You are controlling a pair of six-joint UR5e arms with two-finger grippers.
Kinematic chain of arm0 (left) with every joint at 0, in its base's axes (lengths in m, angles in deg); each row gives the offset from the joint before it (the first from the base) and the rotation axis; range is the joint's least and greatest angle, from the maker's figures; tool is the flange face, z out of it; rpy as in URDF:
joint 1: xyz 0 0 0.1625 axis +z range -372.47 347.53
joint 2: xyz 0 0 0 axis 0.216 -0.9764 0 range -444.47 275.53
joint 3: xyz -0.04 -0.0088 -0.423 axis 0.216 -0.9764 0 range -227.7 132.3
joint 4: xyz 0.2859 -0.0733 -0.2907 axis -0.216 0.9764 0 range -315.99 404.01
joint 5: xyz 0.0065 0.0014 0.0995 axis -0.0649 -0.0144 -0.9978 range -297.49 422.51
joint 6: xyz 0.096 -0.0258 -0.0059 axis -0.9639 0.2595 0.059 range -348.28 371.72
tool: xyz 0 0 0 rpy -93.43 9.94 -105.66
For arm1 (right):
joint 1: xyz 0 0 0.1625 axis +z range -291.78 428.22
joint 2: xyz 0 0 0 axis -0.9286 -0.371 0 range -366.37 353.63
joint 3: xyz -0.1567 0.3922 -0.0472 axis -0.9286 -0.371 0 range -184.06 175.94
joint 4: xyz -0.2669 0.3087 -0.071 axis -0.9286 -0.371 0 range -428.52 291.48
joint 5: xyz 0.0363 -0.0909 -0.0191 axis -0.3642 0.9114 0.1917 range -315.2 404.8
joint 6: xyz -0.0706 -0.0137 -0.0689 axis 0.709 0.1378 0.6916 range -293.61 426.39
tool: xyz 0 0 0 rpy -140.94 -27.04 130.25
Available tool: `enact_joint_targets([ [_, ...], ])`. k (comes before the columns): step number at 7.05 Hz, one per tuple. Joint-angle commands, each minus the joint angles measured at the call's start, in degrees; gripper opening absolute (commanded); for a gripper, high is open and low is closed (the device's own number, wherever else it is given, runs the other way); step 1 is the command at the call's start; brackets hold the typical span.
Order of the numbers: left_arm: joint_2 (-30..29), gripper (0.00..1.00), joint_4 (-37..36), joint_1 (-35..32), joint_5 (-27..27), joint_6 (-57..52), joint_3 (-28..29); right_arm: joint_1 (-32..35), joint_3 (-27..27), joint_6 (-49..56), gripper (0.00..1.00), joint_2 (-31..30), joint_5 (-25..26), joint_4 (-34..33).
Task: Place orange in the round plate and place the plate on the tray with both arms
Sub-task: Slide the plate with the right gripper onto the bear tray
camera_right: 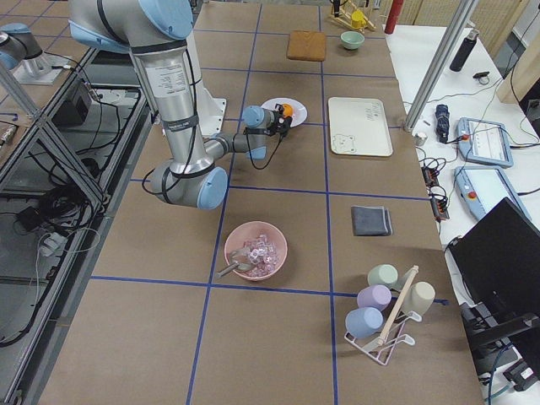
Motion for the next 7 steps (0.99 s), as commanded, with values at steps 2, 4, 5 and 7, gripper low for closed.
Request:
enact_joint_targets([
  [2,0.09,0.99,0.00,0.00,-0.09,0.00,-0.01,0.00,0.22,-1.44,0.29,0.18,1.34,3.02],
  [4,0.18,0.99,0.09,0.00,-0.26,0.09,0.08,0.00,0.22,-1.98,0.15,0.18,1.95,3.30],
  [5,0.18,0.99,0.09,0.09,-0.27,0.09,0.08,0.00,0.31,-1.98,0.04,0.27,2.74,3.39],
  [7,0.09,0.99,0.09,0.17,-0.27,0.09,0.26,0.09,0.22,-2.07,0.00,1.32,5.28,7.41],
])
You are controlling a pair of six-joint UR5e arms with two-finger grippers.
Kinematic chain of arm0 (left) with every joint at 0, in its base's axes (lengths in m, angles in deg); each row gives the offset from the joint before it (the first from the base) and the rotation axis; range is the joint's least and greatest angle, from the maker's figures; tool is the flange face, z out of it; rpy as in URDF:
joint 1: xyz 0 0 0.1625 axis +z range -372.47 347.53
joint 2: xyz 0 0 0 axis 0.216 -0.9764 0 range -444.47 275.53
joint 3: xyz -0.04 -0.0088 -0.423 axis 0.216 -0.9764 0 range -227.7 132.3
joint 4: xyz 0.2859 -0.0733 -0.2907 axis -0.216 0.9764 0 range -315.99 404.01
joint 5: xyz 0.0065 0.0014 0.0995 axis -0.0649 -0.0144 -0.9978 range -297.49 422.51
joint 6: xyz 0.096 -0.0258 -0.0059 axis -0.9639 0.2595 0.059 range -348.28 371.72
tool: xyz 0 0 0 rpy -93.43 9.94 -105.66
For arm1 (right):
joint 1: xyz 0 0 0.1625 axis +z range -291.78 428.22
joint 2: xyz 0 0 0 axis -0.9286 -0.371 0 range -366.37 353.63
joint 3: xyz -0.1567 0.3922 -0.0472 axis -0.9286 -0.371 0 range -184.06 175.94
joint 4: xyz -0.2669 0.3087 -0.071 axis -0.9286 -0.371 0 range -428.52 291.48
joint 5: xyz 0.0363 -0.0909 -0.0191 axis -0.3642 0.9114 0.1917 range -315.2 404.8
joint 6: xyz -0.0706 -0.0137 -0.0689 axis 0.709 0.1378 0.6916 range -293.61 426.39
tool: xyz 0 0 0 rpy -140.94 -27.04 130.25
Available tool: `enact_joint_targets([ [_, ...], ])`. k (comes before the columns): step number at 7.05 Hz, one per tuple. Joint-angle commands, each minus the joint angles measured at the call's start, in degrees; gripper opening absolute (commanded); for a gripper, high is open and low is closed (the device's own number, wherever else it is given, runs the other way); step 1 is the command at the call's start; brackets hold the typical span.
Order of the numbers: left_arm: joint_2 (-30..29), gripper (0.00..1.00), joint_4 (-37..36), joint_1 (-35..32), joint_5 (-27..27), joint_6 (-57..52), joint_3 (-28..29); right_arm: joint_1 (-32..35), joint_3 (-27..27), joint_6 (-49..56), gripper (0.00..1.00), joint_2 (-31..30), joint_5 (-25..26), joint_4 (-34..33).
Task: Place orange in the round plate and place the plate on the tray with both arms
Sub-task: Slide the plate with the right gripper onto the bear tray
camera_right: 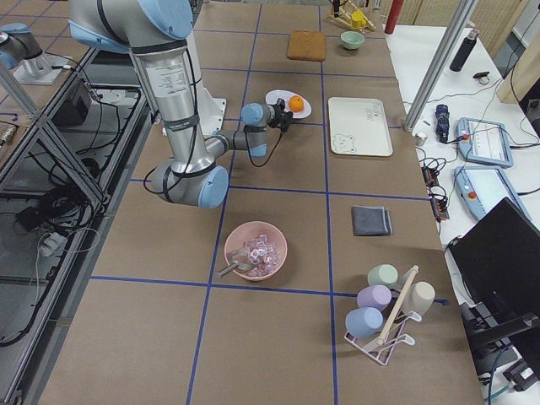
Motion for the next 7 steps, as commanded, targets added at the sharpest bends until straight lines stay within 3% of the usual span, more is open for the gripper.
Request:
enact_joint_targets([
  [1,0.02,0.99,0.00,0.07,-0.01,0.00,0.09,0.30,-0.03,-0.08,0.00,0.52,2.60,2.66],
  [5,-0.42,0.99,0.27,0.07,-0.01,0.00,1.76,7.39,-2.30,-0.77,0.00,4.90,7.09,-0.30],
  [7,-0.60,0.99,0.27,0.07,-0.01,0.27,2.02,12.41,-10.88,-5.26,0.00,12.52,7.01,-8.72],
])
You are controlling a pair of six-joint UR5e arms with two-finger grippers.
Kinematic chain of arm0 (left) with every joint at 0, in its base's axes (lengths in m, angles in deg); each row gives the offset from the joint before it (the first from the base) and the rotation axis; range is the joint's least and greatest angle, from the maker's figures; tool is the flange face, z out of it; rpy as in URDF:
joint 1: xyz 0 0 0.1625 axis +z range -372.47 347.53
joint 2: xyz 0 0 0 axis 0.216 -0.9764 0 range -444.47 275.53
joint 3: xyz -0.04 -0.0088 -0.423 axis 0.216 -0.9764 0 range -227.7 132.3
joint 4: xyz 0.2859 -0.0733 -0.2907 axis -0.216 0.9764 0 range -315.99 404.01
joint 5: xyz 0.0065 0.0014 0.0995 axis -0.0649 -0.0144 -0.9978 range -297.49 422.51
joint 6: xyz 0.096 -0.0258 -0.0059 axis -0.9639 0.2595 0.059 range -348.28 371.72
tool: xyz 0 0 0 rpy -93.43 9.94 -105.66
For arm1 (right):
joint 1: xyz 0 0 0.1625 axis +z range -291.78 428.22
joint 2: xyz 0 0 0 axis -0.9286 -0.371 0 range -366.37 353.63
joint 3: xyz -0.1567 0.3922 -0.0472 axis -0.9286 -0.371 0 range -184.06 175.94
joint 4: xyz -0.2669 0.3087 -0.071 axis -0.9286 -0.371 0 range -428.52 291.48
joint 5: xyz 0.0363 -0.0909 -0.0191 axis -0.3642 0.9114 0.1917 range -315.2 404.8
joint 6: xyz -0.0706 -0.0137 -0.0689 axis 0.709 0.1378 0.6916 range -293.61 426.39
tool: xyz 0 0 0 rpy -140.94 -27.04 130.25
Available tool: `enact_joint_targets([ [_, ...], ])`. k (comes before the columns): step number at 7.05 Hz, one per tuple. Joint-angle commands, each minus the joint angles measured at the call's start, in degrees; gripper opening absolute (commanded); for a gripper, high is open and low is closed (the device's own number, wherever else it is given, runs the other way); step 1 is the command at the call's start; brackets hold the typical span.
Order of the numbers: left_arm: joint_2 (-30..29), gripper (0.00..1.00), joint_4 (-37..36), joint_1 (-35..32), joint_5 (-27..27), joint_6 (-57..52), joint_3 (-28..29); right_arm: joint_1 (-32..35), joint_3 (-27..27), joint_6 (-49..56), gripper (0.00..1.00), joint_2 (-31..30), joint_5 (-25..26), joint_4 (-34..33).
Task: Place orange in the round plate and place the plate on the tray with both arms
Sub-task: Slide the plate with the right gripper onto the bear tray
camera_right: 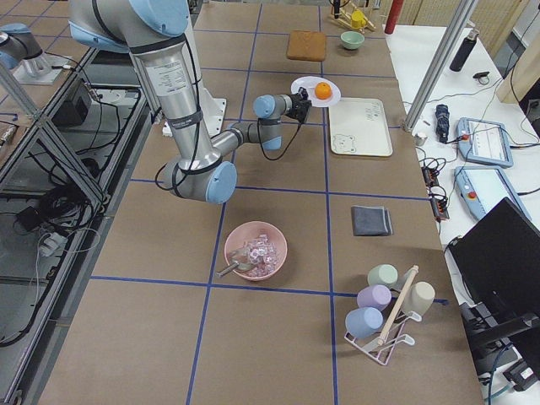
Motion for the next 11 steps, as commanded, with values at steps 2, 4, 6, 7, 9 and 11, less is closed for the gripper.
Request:
enact_joint_targets([
  [2,-0.37,0.99,0.28,0.09,0.00,0.24,1.68,5.40,-12.65,-7.24,0.00,9.22,-0.15,-7.16],
  [4,-0.29,0.99,1.33,0.09,0.00,0.16,2.38,5.85,-17.59,-8.07,0.00,13.17,-0.24,-11.01],
  [6,-0.37,0.99,1.42,0.09,0.00,0.24,2.38,5.76,-18.91,-8.16,0.00,14.07,-0.76,-11.73],
  [7,-0.29,0.99,1.42,0.09,0.00,0.16,2.39,5.67,-19.88,-8.16,0.00,14.16,-1.29,-11.82],
  [9,-0.29,0.99,1.42,0.09,0.00,0.16,2.38,5.41,-20.68,-8.16,0.00,14.42,-1.38,-11.82],
  [11,-0.37,0.99,1.42,0.09,0.00,0.16,2.30,5.06,-21.38,-7.99,0.53,14.08,-2.60,-12.61],
])
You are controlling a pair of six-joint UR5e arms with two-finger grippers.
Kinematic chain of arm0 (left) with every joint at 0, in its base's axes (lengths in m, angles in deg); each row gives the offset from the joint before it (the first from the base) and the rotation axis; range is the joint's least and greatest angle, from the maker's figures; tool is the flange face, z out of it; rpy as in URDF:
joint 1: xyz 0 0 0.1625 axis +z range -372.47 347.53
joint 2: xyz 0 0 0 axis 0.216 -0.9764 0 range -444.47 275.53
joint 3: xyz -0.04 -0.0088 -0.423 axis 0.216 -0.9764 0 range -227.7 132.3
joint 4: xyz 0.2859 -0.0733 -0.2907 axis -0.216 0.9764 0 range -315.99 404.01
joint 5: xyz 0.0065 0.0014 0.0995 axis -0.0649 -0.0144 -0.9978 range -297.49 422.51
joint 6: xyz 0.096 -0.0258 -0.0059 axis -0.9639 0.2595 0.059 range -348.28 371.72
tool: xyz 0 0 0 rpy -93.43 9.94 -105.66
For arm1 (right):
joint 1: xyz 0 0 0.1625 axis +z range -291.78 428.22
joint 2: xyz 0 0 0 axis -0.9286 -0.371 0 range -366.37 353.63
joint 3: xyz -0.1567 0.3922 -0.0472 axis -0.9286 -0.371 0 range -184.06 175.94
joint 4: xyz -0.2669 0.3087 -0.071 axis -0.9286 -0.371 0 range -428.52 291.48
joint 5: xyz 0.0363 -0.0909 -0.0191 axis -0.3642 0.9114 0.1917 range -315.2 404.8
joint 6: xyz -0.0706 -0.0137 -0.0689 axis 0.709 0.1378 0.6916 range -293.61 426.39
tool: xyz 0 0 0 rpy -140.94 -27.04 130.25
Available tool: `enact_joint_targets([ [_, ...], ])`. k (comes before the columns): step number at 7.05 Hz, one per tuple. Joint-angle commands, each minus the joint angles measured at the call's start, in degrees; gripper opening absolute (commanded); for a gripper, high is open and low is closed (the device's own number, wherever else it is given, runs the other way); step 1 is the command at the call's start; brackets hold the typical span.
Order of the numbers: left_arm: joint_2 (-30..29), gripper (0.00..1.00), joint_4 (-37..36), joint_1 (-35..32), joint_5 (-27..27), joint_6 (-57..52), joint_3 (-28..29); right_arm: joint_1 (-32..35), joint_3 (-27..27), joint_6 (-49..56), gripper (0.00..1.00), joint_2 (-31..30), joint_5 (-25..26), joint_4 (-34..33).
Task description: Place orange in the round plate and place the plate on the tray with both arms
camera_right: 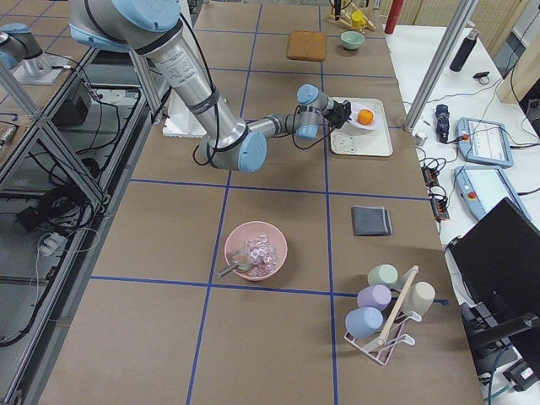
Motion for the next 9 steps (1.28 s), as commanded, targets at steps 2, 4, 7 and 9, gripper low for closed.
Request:
enact_joint_targets([
  [2,-0.16,0.99,-0.09,-0.09,0.00,-0.18,-0.21,-0.06,3.05,5.89,1.00,-1.57,-3.81,-5.89],
  [4,-0.25,0.99,-0.09,-0.09,0.00,-0.09,-0.47,2.65,15.22,17.65,1.00,-6.56,-14.93,-22.87],
  [7,0.45,0.99,-0.09,-0.17,0.52,-0.44,-0.91,15.01,32.03,36.19,1.00,-16.22,-38.05,-44.34],
  [9,5.77,0.99,-0.52,-0.26,0.61,-0.53,-7.63,21.89,45.82,63.62,1.00,-25.01,-41.01,-63.99],
])
